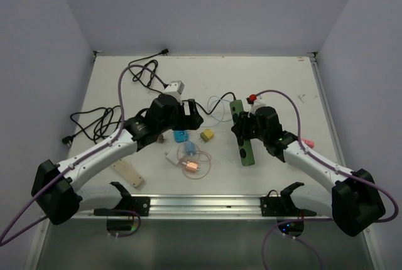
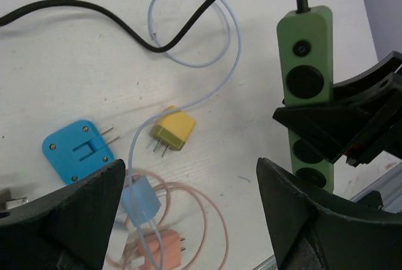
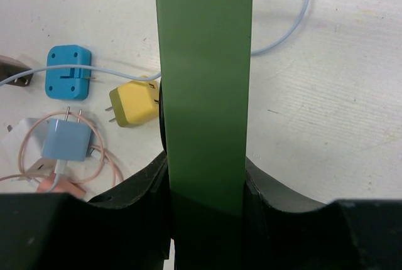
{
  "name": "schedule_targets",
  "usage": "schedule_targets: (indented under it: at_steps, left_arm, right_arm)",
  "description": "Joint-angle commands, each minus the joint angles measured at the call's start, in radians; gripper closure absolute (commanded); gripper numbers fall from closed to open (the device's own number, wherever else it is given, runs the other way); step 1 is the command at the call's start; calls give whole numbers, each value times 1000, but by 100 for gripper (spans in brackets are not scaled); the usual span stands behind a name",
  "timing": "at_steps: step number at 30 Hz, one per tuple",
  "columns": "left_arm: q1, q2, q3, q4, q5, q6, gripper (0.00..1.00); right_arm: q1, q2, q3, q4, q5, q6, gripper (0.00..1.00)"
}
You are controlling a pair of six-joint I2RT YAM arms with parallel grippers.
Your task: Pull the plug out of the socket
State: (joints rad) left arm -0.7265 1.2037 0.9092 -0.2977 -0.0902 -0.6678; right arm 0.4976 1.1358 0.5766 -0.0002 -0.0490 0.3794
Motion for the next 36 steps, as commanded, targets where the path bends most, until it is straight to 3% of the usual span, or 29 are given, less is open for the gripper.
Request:
schedule_targets:
  at_steps: [1,11,15,22,28,36]
  left_arm:
    - [6,62,72,46,-8,22,12]
    - [6,240,126,215,86,-15,16]
    - [4,304,131,279,193,-6,16]
    - [2,419,177,419,207,-33,20]
    - [1,554,272,436,158,-49,30]
    - [2,683,364,425,98,-46,50]
  right_arm:
    - [2,-31,23,40,-26,-17,100]
    - [2,-21,32,43,-54,-25,100]
    - [4,-8,37,54,-69,-19,100]
    - [4,-8,37,52,-74,-19,100]
    - [4,-10,39,52,-74,-16,100]
    - [6,-8,40,51,-75,-16,100]
